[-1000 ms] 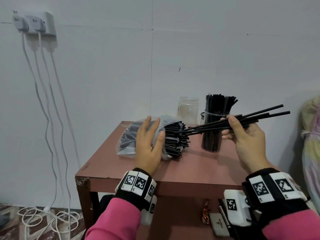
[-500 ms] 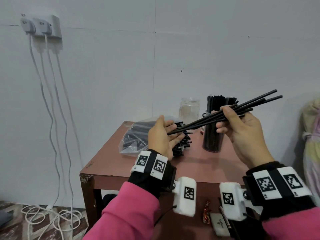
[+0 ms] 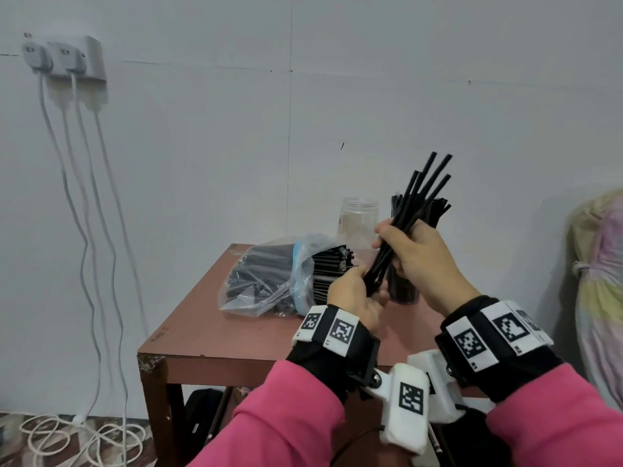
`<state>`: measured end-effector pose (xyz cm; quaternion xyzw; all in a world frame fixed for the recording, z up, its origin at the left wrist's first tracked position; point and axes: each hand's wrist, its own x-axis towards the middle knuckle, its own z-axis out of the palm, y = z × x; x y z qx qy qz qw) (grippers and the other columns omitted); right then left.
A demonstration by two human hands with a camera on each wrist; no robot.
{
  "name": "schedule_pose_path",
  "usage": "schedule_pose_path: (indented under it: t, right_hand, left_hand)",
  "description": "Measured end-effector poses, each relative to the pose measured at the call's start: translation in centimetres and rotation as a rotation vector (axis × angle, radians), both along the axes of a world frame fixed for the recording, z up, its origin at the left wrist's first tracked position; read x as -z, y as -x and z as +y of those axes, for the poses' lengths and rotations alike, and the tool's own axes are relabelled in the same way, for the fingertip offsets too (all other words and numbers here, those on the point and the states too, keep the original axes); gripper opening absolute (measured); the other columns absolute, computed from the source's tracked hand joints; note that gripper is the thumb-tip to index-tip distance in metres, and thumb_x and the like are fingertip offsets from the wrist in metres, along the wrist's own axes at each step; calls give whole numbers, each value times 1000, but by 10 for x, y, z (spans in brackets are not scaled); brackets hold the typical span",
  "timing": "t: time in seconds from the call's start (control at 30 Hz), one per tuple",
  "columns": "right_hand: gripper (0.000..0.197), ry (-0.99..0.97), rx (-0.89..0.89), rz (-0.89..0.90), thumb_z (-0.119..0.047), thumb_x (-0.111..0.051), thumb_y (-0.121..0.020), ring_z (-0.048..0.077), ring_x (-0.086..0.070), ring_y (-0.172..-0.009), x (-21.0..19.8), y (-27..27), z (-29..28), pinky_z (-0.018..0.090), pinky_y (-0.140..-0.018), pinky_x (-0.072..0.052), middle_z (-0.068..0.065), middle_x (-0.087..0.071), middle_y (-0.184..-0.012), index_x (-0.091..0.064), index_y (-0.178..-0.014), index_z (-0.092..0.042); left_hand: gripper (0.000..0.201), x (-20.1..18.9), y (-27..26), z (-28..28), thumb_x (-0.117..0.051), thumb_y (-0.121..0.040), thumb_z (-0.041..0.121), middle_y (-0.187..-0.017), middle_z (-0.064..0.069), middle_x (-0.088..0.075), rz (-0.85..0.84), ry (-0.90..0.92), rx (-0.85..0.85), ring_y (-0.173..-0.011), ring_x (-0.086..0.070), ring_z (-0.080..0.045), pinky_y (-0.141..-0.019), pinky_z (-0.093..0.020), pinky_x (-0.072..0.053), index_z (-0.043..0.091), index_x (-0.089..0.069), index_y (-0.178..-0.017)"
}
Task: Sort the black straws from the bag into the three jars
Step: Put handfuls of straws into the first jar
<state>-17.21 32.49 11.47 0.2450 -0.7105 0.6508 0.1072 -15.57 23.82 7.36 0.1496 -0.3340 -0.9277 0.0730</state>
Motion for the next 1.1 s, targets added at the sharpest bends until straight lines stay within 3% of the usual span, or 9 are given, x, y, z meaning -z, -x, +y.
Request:
schedule_pose_path:
  t: [0.17, 0.27, 0.37, 0.47, 0.6, 0.77, 0.83, 0.97, 1.1]
  right_hand:
    - [23, -275, 11, 66, -35, -60, -93, 9, -50, -47, -6, 13, 16, 19, -48, -40, -2, -68, -70, -64, -92, -13]
    - [25, -364, 55, 159, -32, -57, -95, 19, -55, -46, -14, 20, 26, 24, -49, -45, 8, -70, -70, -66, -84, -11]
    - [24, -289, 148, 221, -25, -56, -96, 18, -57, -47, -36, 33, 40, 24, -47, -48, 10, -72, -78, -66, -83, -7]
    - [19, -154, 225, 266, -20, -55, -97, 11, -54, -45, -66, 51, 62, 22, -42, -46, 5, -71, -80, -63, -89, -4]
    - [19, -184, 260, 290, -21, -55, -96, 11, -56, -47, -88, 76, 74, 21, -44, -47, 5, -70, -81, -61, -95, -3]
    - [22, -247, 279, 281, -19, -54, -96, 8, -54, -41, -86, 103, 64, 22, -43, -49, 9, -70, -83, -62, -92, 1]
    - [24, -257, 287, 258, -20, -54, -96, 9, -54, -40, -81, 111, 62, 23, -43, -51, 8, -71, -81, -61, -94, 3]
    - [26, -248, 300, 234, -20, -55, -94, 10, -54, -41, -74, 124, 61, 23, -43, -50, 5, -70, -77, -60, -97, 5]
    - [21, -155, 345, 258, -17, -53, -94, 6, -51, -37, -79, 131, 66, 19, -39, -45, 12, -69, -82, -57, -97, 3]
  left_hand:
    - [30, 9, 19, 7, -44, -95, -4, -36, 0, -39, -44, 73, -40, -24, -31, -7, -29, -14, -23, 4, -50, -66]
    - [22, 7, 28, 10, -41, -101, 7, -59, -7, -54, -26, 64, 21, -32, -44, -7, -30, -16, -31, -4, -61, -98]
    - [26, -5, 31, 12, -42, -103, 24, -69, -7, -50, -50, 196, 68, -49, -50, -14, -42, -22, -42, 10, -53, -84]
    - [9, -14, 40, 10, -55, -94, 11, -77, -4, -51, 12, 478, -23, -57, -46, -11, -54, -23, -38, 14, -53, -86]
    - [81, -25, 66, 14, -74, -74, -4, -136, -10, -44, 80, 809, -14, -117, -47, -21, -95, -28, -39, 16, -34, -142]
    - [131, -17, 104, 33, -88, -44, 30, -145, -4, -41, 195, 950, 18, -131, -43, -26, -109, -44, -38, 36, -10, -149]
    - [127, -8, 119, 36, -85, -45, 36, -143, -4, -44, 191, 979, -11, -130, -45, -25, -108, -47, -39, 34, -12, -149]
    - [75, -1, 132, 35, -82, -68, 9, -120, -3, -58, 258, 960, -84, -112, -57, -21, -102, -43, -45, 24, -38, -128]
    - [76, 2, 140, 31, -82, -71, 13, -124, -4, -56, 284, 1028, -83, -114, -55, -21, -103, -40, -44, 21, -37, -131]
